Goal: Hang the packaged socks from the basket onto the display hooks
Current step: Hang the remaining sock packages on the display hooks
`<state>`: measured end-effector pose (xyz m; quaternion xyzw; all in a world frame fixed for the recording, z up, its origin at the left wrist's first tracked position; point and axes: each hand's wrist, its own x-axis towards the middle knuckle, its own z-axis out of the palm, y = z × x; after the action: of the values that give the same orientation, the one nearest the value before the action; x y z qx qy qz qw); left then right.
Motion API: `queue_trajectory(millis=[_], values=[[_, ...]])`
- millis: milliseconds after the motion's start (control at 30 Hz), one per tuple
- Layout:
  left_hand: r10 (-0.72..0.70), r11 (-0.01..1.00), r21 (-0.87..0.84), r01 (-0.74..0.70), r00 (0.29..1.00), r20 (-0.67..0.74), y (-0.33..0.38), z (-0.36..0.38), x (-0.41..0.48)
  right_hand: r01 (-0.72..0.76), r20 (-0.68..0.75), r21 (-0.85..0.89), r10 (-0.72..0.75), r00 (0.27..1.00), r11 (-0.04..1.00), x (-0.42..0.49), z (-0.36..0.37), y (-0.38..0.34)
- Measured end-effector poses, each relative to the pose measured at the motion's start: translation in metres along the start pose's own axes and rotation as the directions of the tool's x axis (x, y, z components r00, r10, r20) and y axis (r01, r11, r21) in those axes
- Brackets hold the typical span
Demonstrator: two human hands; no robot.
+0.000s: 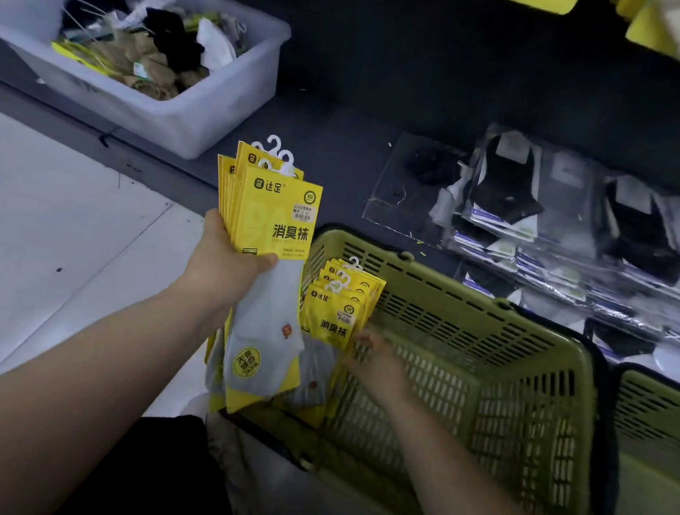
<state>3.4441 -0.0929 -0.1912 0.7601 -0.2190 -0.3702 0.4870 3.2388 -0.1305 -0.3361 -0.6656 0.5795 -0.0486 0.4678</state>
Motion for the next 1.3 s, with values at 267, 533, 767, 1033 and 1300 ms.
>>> queue_trajectory(millis=[267, 533, 767, 1033, 1300], values=[[0.005, 0.998, 0.065, -0.006, 1.000, 0.018, -0.004, -0.002, 0.003, 0.098, -0.242, -0.150, -0.133, 0.961, 0.984, 0.012, 0.031, -0.022], [0.022, 0.996, 0.081, -0.026, 0.998, 0.059, -0.009, 0.001, 0.005, 0.134, -0.221, -0.176, -0.172, 0.960, 0.975, 0.020, 0.020, -0.019], [0.076, 0.996, 0.041, -0.084, 0.985, 0.158, 0.003, 0.012, -0.001, 0.240, -0.353, 0.718, 0.045, 0.934, 0.654, -0.027, -0.074, -0.030], [0.102, 0.958, -0.285, 0.041, 0.878, 0.467, 0.056, 0.081, -0.046, 0.413, -0.436, 0.584, -0.159, 0.886, 0.699, -0.084, -0.198, -0.086], [0.285, 0.902, -0.430, 0.025, 0.713, 0.640, 0.115, 0.159, -0.135, 0.561, -0.638, 0.460, -0.185, 0.748, 0.688, -0.163, -0.289, -0.081]])
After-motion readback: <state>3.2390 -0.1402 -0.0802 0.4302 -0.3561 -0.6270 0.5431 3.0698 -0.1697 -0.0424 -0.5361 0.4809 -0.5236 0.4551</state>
